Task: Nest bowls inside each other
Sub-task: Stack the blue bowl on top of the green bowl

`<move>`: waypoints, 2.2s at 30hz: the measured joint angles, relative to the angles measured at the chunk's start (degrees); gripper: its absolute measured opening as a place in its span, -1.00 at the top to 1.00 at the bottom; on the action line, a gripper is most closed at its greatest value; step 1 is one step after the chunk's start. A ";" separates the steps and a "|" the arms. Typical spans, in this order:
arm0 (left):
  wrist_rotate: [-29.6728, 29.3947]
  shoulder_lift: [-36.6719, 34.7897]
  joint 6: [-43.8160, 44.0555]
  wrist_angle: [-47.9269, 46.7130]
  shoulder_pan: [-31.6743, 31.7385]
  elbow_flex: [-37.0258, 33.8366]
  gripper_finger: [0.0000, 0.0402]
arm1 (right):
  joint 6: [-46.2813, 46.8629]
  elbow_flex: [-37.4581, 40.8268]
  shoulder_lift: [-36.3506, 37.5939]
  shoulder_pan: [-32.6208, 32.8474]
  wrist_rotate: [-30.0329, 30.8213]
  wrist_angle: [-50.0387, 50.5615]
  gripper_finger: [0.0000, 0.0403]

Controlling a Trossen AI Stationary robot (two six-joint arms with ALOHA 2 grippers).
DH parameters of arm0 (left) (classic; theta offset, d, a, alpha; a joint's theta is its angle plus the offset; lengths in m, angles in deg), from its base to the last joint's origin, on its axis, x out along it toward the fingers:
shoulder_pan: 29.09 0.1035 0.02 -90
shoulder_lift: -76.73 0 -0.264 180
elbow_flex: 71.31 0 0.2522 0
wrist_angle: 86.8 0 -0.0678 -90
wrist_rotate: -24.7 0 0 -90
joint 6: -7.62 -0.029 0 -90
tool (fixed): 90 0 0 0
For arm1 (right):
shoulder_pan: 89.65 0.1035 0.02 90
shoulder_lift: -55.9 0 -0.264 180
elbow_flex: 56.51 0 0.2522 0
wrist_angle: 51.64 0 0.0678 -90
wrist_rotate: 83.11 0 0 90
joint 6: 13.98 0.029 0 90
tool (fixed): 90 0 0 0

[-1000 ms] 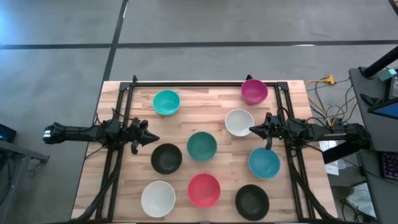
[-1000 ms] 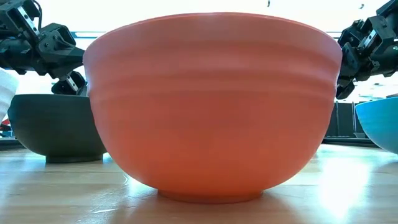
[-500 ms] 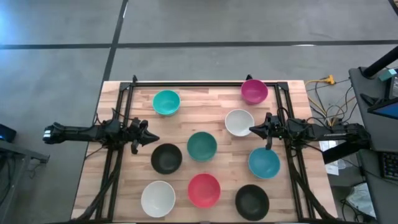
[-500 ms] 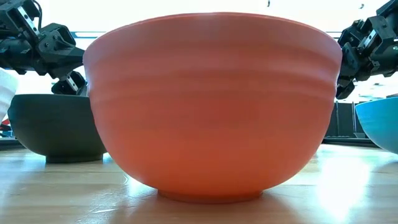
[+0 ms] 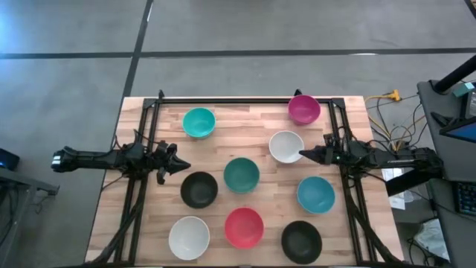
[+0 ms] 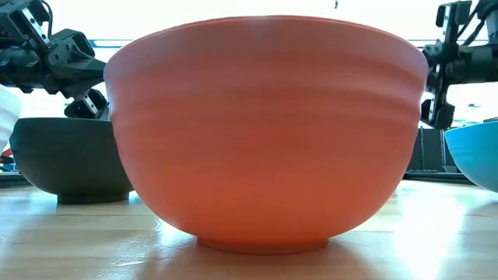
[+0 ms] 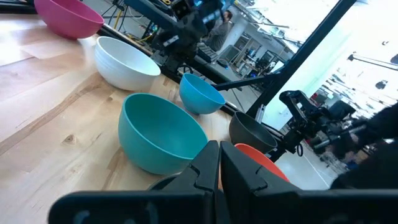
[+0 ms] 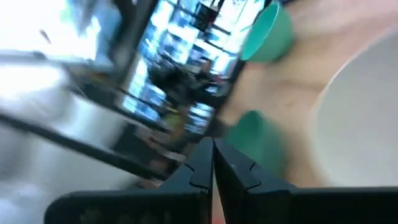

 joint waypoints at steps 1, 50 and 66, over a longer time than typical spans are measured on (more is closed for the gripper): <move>0.00 0.00 0.00 0.00 0.00 0.00 1.00 | 4.04 0.00 -0.02 0.02 1.20 -1.39 0.96; -25.31 19.04 -17.98 80.21 -0.02 18.41 1.00 | -66.44 -57.38 -46.22 1.21 -12.50 -42.13 0.96; -3.97 36.27 -21.21 38.92 -0.05 52.82 1.00 | -84.14 -86.46 -49.86 17.35 25.29 28.92 0.96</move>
